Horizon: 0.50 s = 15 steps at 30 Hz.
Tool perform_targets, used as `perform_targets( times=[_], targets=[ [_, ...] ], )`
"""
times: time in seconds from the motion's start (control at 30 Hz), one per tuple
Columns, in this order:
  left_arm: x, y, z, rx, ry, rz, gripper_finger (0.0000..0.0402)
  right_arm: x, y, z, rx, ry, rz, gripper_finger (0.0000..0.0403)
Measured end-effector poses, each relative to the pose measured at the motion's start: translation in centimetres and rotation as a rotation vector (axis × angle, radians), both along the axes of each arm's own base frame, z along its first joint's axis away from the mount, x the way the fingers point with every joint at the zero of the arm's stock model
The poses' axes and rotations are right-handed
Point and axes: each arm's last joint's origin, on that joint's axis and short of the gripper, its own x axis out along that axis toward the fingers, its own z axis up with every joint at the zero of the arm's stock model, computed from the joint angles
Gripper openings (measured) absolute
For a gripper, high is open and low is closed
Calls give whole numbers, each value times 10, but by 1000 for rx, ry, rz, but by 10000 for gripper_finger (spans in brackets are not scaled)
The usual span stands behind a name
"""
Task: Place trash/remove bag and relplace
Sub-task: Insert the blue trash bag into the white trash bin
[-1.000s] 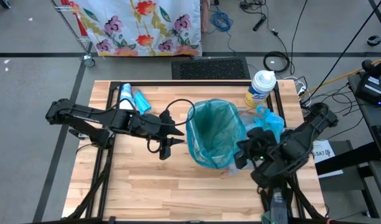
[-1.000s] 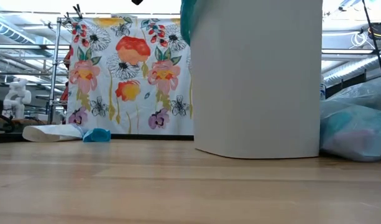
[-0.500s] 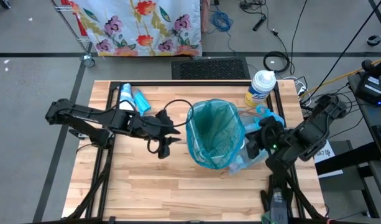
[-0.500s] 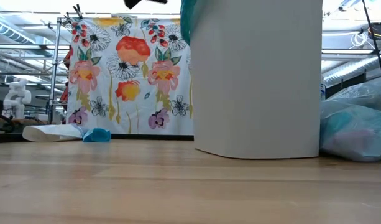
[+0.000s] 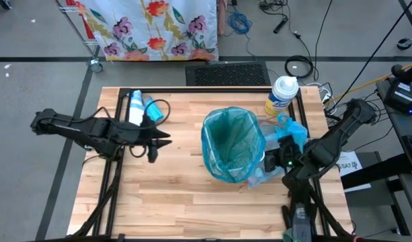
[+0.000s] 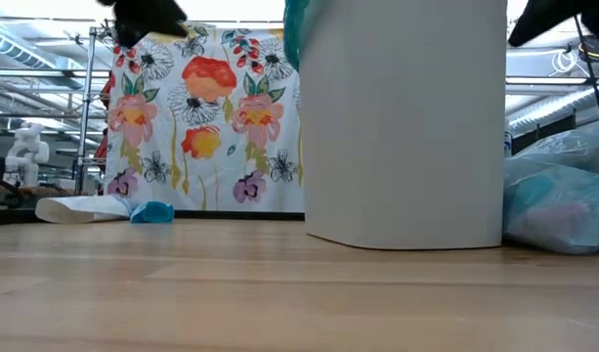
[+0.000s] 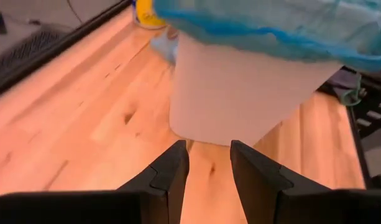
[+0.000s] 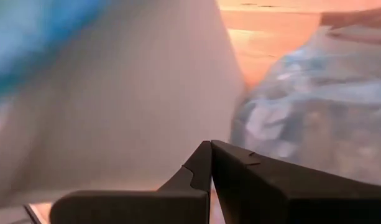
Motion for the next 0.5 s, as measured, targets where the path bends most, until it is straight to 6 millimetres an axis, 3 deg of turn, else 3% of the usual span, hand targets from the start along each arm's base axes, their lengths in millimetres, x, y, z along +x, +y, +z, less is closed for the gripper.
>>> perform_targets(
  times=[0.23, 0.37, 0.5],
  targets=[
    [-24, 4, -18, -90, -20, 46, 125, 27, -3, -53, 56, -139, -7, 0],
    [-35, 7, -16, -109, -42, 62, 125, 52, -15, -63, 17, -231, 19, 0],
    [-42, 8, -14, -100, -58, 74, 125, 82, -35, -57, -29, -292, 63, 0]
  ],
)
